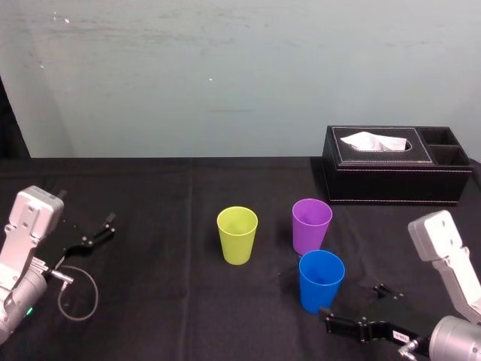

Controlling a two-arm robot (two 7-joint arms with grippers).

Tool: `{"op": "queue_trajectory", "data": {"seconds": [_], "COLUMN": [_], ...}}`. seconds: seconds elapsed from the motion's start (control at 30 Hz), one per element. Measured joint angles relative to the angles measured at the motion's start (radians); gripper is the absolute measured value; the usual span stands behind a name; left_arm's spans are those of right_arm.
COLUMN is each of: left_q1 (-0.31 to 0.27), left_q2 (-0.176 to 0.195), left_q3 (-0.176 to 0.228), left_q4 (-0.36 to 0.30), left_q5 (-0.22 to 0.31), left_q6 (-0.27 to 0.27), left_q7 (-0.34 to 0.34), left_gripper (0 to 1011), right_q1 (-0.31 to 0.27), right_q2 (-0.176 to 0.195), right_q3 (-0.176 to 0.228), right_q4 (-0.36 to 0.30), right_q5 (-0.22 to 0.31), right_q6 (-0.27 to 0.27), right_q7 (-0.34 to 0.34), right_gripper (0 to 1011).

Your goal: Stack the three plastic cups sequentially using one hand.

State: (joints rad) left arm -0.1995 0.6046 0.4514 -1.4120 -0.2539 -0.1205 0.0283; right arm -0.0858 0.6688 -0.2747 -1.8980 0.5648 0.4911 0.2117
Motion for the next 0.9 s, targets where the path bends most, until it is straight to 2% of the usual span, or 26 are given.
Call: {"op": "queue_trajectory", "data": {"seconds": [0.33,0.4,0.63,0.9], "left_q1": [0.000,0.000,0.000,0.000], "left_q2": [0.000,0.000,0.000,0.000], "left_q3": [0.000,0.000,0.000,0.000], "left_q4": [0.000,0.000,0.000,0.000], "left_q5": [0.000,0.000,0.000,0.000], "left_q6": [0.000,0.000,0.000,0.000], "left_q7": [0.000,0.000,0.000,0.000], "left_gripper": [1000,1000,1000,1000], "right_q1": [0.044,0.065,0.100,0.117], "right_q2": [-0.042,-0.050,-0.066,-0.098], "right_q3": [-0.037,-0.058,-0.094,-0.106], "right_q4": [0.048,0.066,0.094,0.120], "right_q5": [-0.025,-0.053,-0.122,-0.161], "right_q6": [0.012,0.011,-0.002,0.000], "right_q7": [0.006,0.010,0.014,0.007], "right_gripper": [1002,1002,1002,1002]}}
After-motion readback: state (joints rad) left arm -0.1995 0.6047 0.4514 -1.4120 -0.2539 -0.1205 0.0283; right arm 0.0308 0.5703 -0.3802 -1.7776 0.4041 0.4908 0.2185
